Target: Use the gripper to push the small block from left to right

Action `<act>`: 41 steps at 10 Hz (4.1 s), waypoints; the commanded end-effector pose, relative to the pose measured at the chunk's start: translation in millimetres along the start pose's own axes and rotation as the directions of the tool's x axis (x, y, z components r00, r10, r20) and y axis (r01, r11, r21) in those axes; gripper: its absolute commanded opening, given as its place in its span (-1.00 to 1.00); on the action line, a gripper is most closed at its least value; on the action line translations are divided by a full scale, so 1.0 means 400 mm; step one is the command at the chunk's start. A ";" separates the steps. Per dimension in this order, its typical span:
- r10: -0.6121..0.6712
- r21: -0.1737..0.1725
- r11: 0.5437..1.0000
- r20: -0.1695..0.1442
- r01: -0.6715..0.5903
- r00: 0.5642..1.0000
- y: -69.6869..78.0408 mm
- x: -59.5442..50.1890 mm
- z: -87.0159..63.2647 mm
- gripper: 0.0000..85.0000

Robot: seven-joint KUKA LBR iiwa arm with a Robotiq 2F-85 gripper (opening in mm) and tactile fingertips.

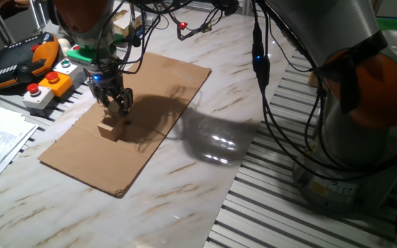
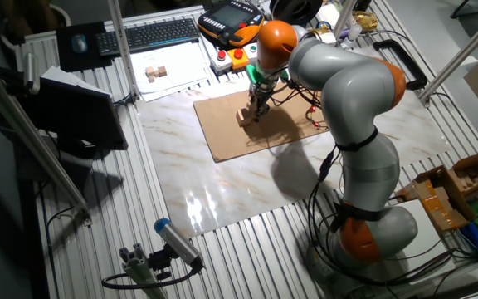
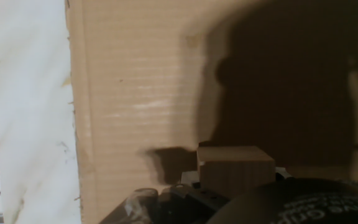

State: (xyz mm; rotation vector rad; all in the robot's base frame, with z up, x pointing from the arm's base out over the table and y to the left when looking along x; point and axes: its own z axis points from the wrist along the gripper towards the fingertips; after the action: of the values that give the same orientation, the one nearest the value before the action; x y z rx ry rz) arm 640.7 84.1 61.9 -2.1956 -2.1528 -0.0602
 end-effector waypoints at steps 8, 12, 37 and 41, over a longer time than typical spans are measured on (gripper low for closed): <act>0.002 0.001 1.000 0.001 -0.002 1.000 -0.004 0.037 0.004 -0.98; 0.003 0.001 1.000 -0.002 -0.003 1.000 -0.005 0.046 0.005 -0.98; 0.012 0.004 1.000 0.021 -0.012 1.000 -0.014 0.165 0.001 -0.98; 0.008 0.004 1.000 0.021 -0.009 1.000 -0.011 0.184 0.002 -0.98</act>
State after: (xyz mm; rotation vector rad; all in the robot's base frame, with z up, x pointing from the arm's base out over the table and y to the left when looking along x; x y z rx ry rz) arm 637.8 158.5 66.6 -2.2149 -2.1511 -0.0332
